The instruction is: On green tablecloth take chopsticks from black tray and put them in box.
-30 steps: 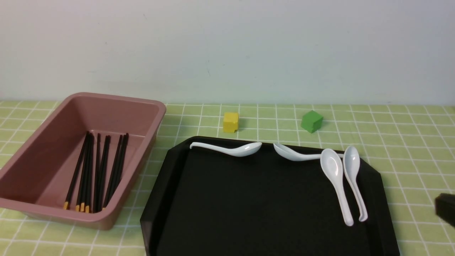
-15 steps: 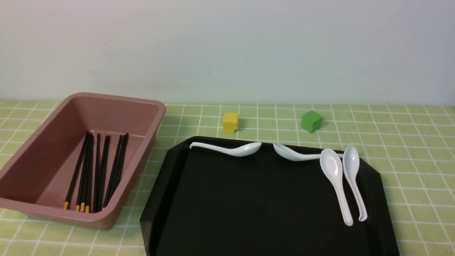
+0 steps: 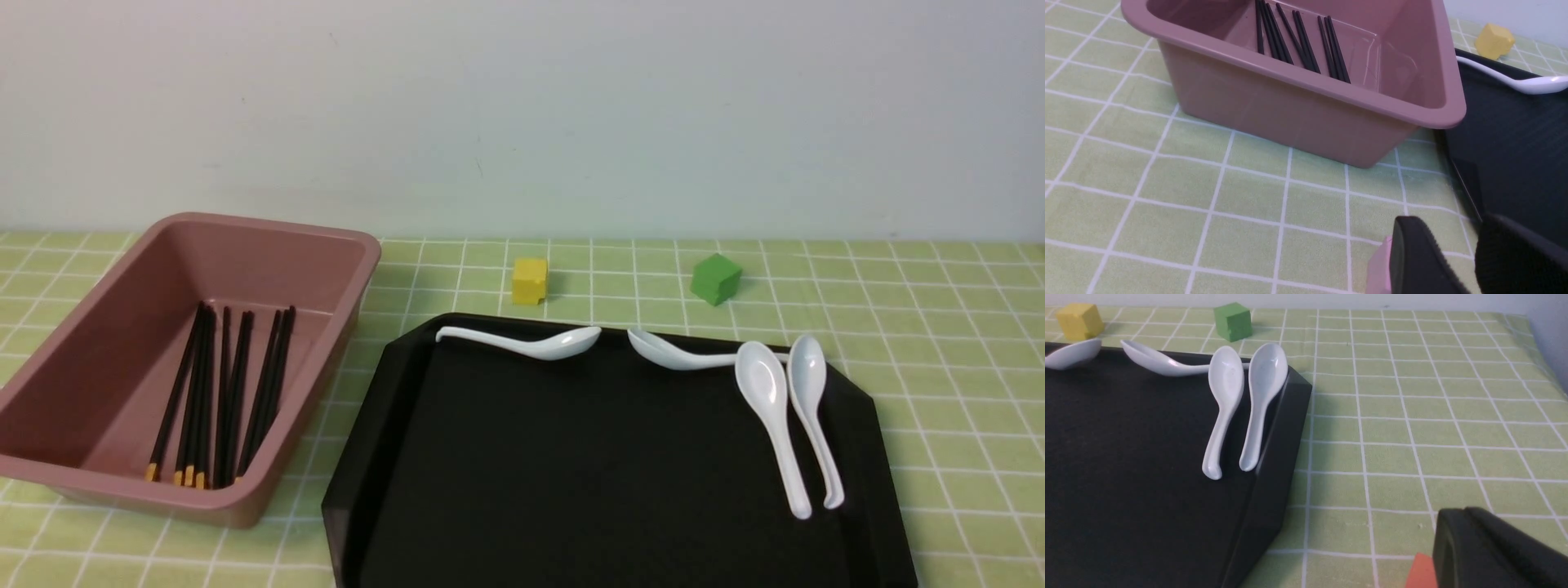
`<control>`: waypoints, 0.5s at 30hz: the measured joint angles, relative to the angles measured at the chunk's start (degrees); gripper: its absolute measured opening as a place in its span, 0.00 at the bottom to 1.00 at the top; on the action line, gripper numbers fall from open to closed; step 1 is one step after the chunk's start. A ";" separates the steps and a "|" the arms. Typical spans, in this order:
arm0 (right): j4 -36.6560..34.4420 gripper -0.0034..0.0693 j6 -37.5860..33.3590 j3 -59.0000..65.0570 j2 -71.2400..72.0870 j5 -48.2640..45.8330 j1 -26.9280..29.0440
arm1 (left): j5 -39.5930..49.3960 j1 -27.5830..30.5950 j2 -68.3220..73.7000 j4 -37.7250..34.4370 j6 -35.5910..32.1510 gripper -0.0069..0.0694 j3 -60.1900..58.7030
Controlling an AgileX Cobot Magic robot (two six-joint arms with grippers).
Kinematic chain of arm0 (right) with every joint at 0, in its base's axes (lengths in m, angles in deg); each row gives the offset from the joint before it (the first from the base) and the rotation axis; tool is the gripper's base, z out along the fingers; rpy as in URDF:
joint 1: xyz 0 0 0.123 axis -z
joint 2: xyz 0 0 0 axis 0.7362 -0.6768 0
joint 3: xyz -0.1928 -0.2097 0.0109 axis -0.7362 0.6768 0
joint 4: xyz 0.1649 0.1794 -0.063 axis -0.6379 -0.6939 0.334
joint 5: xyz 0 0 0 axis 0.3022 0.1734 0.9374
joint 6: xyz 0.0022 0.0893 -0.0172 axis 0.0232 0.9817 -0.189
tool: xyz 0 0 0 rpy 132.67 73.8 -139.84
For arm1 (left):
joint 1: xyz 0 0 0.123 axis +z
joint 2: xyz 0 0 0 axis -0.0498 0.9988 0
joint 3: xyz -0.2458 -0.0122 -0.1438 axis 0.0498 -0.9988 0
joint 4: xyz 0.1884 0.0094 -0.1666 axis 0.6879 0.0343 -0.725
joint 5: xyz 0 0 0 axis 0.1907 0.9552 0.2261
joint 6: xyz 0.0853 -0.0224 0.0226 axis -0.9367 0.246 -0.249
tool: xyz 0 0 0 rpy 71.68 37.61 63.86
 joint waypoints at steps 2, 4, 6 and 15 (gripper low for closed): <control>0.00 0.09 0.00 0.00 0.00 0.00 0.00 | 0.00 0.00 0.00 0.00 0.00 0.40 0.00; 0.00 0.09 0.00 -0.04 0.00 0.00 0.00 | 0.00 0.00 0.00 0.00 0.00 0.40 0.00; 0.00 0.09 0.00 -0.04 0.00 0.00 0.00 | 0.00 0.00 0.00 0.00 0.00 0.40 0.00; 0.00 0.10 -0.05 -0.04 0.00 -0.05 0.00 | 0.00 0.00 0.00 0.00 0.00 0.40 0.00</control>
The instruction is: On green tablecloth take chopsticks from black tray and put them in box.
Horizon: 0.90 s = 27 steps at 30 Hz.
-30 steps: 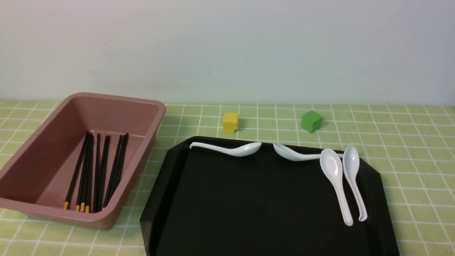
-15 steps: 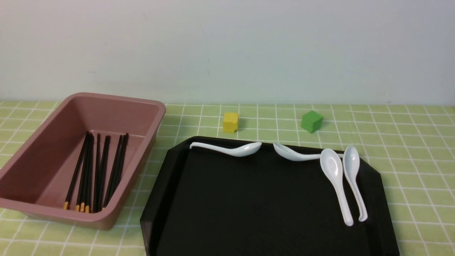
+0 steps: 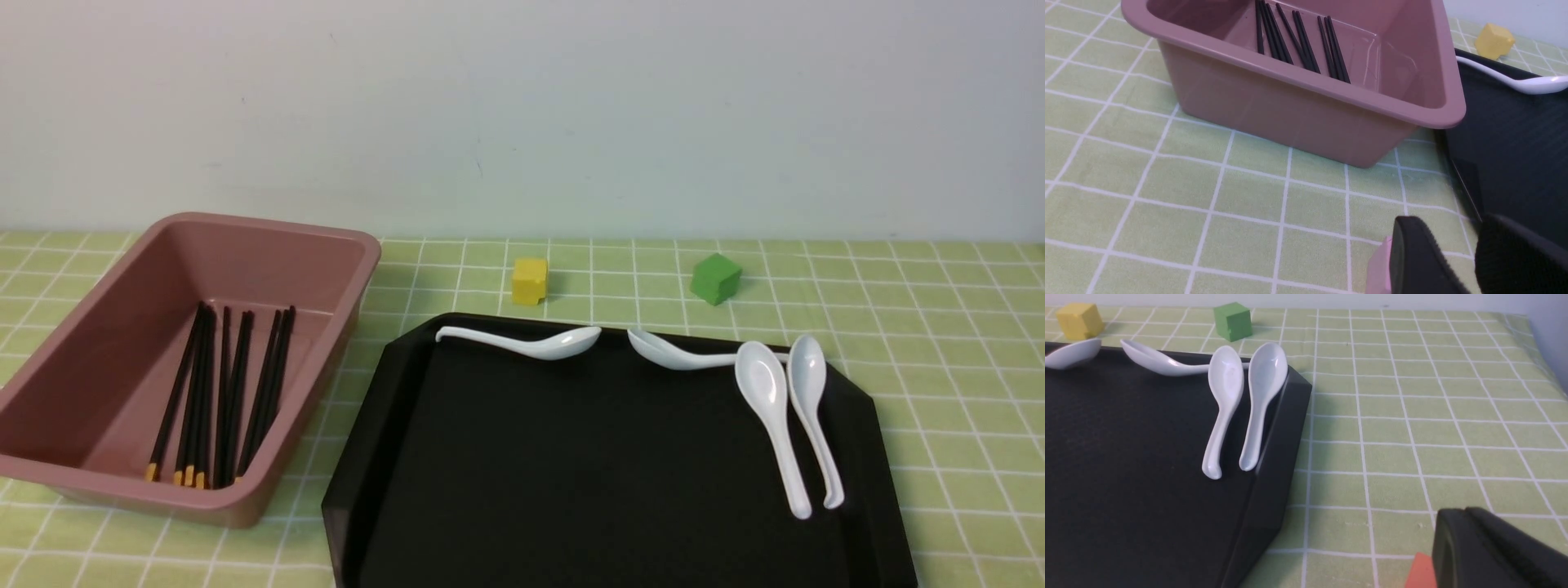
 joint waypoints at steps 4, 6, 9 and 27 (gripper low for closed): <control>-0.02 0.10 0.00 0.00 0.00 -0.04 0.00 | 0.00 0.00 0.00 0.00 0.00 0.40 0.00; -0.06 0.11 0.00 0.00 0.00 -0.04 0.00 | 0.00 0.00 0.00 0.00 0.00 0.40 0.00; -0.06 0.11 -0.02 0.00 0.00 -0.06 0.00 | 0.00 0.00 0.00 0.00 0.00 0.40 0.00; -0.12 0.14 -0.02 0.00 0.00 -0.11 0.00 | 0.00 0.00 0.00 0.00 0.00 0.40 0.00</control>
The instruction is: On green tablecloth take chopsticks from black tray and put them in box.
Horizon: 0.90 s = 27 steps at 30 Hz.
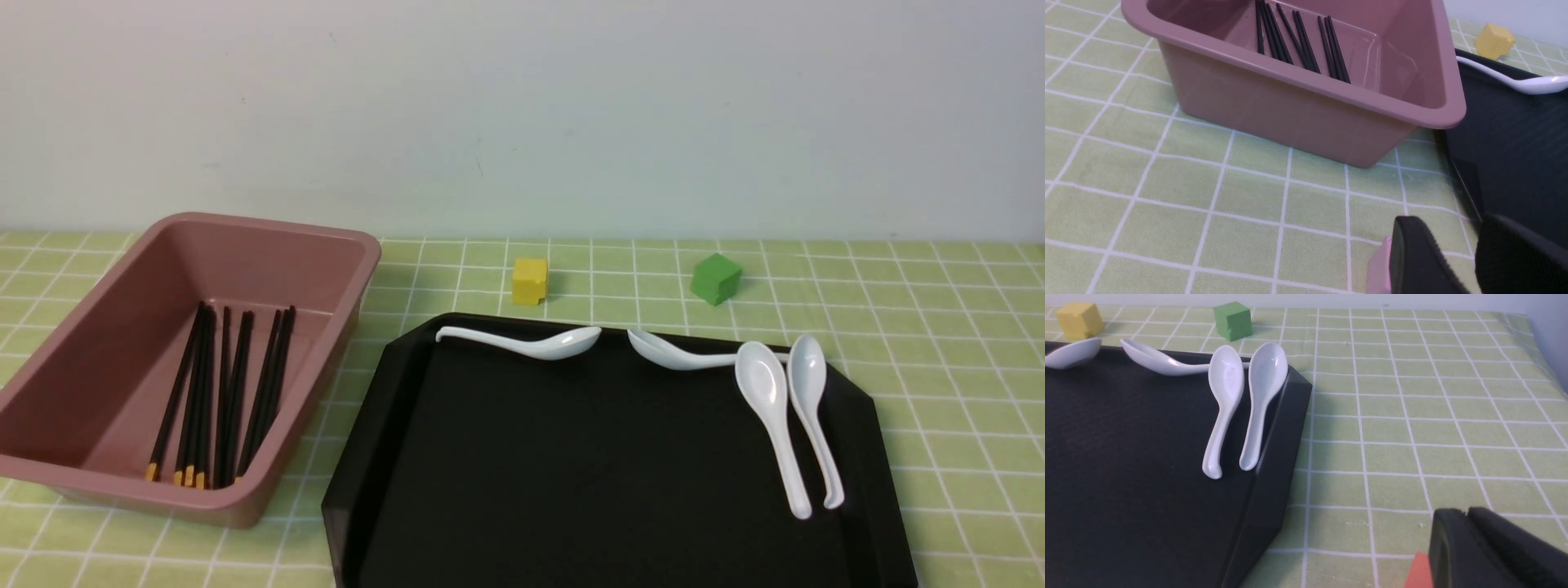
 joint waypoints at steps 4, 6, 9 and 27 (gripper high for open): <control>0.00 0.15 0.00 0.00 0.00 0.00 0.00 | 0.00 0.00 0.00 0.00 0.00 0.40 0.00; 0.00 0.15 0.00 0.00 0.00 0.00 0.00 | 0.00 0.00 0.00 0.00 0.00 0.40 0.00; 0.00 0.15 0.00 0.00 0.00 0.00 0.00 | 0.00 0.00 0.00 0.00 0.00 0.40 0.00; -0.04 0.18 -0.04 0.00 0.00 0.00 0.00 | 0.00 0.00 0.00 0.00 0.00 0.40 0.00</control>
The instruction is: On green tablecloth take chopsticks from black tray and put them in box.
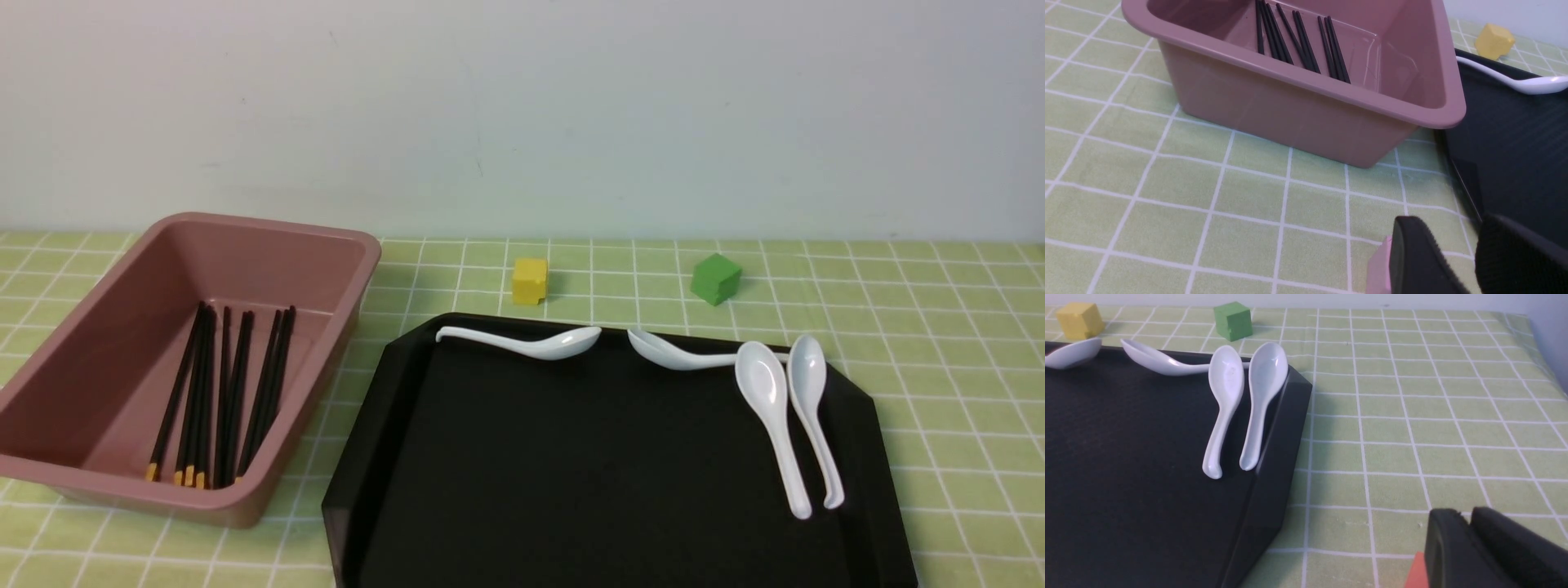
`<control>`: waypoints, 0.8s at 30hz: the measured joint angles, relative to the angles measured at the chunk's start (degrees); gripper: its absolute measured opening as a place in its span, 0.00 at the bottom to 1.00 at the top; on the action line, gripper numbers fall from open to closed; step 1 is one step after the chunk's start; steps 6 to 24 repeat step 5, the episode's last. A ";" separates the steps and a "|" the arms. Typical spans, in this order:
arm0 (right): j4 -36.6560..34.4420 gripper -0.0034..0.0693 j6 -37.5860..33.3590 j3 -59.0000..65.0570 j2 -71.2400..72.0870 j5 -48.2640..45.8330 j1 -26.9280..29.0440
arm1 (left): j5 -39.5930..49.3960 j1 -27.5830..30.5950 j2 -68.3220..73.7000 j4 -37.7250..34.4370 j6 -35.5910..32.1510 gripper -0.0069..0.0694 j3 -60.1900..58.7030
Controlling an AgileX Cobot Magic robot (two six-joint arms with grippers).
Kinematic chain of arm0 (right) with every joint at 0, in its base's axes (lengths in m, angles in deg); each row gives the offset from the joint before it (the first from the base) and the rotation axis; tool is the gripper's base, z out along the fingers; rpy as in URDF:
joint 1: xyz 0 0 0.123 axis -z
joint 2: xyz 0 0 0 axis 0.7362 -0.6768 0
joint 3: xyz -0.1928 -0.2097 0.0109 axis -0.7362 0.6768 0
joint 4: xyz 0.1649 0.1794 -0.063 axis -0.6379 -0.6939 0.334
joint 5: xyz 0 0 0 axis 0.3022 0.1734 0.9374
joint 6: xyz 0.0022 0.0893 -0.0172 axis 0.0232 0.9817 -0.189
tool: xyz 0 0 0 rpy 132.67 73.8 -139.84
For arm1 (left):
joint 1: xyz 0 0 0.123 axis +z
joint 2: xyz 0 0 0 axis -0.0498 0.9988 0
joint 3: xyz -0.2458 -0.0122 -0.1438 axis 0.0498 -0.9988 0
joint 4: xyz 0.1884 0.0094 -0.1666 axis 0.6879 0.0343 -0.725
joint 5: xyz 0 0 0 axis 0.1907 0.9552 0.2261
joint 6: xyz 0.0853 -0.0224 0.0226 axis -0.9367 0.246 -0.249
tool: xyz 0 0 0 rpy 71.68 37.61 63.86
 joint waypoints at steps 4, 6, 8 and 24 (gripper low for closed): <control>0.00 0.19 0.00 0.00 0.00 0.00 0.00 | 0.00 0.00 0.00 0.00 0.00 0.40 0.00; 0.00 0.19 0.00 0.00 0.00 0.00 0.00 | 0.00 0.00 0.00 0.00 0.00 0.40 0.00; 0.00 0.19 0.00 0.00 0.00 0.00 0.00 | 0.00 0.00 0.00 0.00 0.00 0.40 0.00; 0.00 0.19 0.00 0.00 0.00 0.00 0.00 | 0.00 0.00 0.00 0.00 0.00 0.40 0.00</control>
